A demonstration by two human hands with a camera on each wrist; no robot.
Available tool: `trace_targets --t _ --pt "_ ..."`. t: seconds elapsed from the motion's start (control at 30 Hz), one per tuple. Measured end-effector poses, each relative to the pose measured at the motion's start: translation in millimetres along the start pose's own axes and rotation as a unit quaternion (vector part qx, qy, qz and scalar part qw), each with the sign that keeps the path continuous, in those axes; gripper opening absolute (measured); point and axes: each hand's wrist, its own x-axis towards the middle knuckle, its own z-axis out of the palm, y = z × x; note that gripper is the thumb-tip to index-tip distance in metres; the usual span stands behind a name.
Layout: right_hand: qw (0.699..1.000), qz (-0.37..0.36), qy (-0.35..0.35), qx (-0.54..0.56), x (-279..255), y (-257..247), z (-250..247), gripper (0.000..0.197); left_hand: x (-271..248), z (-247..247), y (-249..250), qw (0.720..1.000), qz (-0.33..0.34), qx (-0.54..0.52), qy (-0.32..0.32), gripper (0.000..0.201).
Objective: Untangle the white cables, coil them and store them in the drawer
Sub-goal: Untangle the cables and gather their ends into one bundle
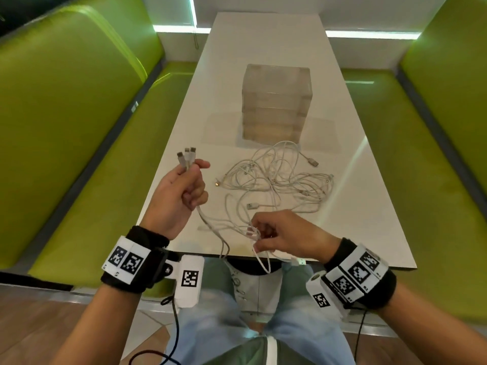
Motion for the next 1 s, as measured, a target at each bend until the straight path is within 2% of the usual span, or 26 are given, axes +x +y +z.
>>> trace_targets --t 0.1,0.2,0.3,0.33,0.4,0.47,0.53,0.63,0.77,0.83,0.9,0.97,1.0 --pt "0.999 0.028 -0.016 -0.011 -2.4 9.6 19.6 0.024 1.8 2.8 0.3 1.000 0.009 -0.008 -0.005 0.022" --pt "0.999 0.016 -0.036 -0.010 -2.7 15.6 33.9 0.031 0.8 6.8 -0.8 1.000 0.009 -0.003 -0.018 0.022" --pt "0.989 0.050 -0.131 -0.039 -4.8 18.4 34.5 0.062 -1.0 7.1 -0.5 1.000 0.007 0.001 -0.024 0.022" --pt "0.985 0.055 -0.148 -0.072 -6.1 19.4 32.0 0.064 -1.6 6.8 0.0 1.000 0.006 -0.001 -0.024 0.023" --pt "0.984 0.044 -0.126 -0.115 -9.1 20.7 26.5 0.050 -2.1 5.9 0.9 1.000 0.007 -0.008 -0.024 0.023" --pt "0.995 0.057 -0.049 -0.059 -11.8 21.0 22.0 0.039 -2.1 6.8 1.0 1.000 0.007 -0.015 -0.026 0.021" --pt "0.996 0.077 0.031 0.030 -11.0 22.8 19.3 0.040 -1.9 10.3 0.0 0.999 0.005 -0.020 -0.030 0.020" --pt "0.985 0.097 0.075 0.119 -8.6 18.6 13.3 0.042 -2.0 15.7 -0.5 0.999 0.004 -0.024 -0.041 0.021" --pt "0.963 0.154 0.066 0.210 -8.4 15.3 8.4 0.042 -2.1 14.5 5.1 0.999 0.019 -0.024 -0.034 0.022" --pt "0.941 0.172 0.045 0.287 -12.1 15.2 5.5 0.039 -1.5 13.1 9.3 0.999 0.029 -0.024 -0.024 0.020" --pt "0.916 0.164 -0.019 0.365 -19.0 14.4 2.1 0.030 -0.6 12.2 12.4 0.999 0.039 -0.030 -0.016 0.019" --pt "0.916 0.158 -0.087 0.358 -23.7 10.4 2.7 0.027 0.2 12.3 13.3 0.998 0.043 -0.035 -0.014 0.019" --pt "0.923 0.156 -0.095 0.338 -23.6 9.0 4.9 0.028 0.3 12.9 12.5 0.998 0.041 -0.033 -0.017 0.019"
